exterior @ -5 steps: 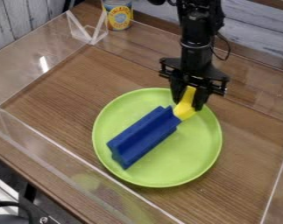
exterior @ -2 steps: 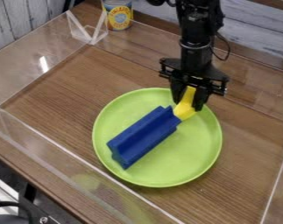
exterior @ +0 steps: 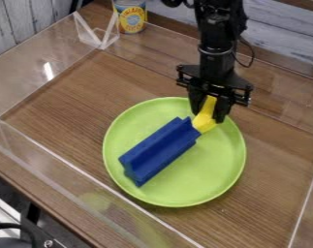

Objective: Remove the banana from inside the green plate and put it on the table

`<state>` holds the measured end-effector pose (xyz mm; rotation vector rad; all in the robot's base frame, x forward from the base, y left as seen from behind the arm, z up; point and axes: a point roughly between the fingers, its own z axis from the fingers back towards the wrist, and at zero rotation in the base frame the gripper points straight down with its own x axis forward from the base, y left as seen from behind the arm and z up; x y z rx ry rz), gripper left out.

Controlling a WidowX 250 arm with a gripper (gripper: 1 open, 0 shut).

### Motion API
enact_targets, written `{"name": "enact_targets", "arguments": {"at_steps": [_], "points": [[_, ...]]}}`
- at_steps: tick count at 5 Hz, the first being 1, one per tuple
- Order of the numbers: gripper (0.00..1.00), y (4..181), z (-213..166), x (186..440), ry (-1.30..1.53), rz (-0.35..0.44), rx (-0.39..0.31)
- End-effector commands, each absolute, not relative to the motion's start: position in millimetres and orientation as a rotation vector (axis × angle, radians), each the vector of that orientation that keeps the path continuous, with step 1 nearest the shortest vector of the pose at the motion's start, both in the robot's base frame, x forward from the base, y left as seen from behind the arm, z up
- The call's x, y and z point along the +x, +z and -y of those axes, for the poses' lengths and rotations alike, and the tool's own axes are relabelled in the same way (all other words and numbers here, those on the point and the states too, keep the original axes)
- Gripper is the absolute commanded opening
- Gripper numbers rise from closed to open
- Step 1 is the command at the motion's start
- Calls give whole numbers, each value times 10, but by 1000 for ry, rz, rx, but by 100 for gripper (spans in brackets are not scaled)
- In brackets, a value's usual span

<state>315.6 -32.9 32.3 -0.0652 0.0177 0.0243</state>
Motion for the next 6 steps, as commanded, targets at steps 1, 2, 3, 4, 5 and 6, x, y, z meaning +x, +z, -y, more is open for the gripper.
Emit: {"name": "enact_targets", "arguments": {"at_steps": [1, 2, 3, 4, 5, 6], "points": [[0, 368, 331, 3148, 2, -27, -58], [0, 426, 313, 3134, -7, -42, -50], [0, 495, 295, 3129, -15, -55, -41], [0, 564, 278, 3125, -24, -67, -32], [0, 622, 264, 3122, -30, -76, -30], [0, 683, 249, 3122, -37, -83, -27]]}}
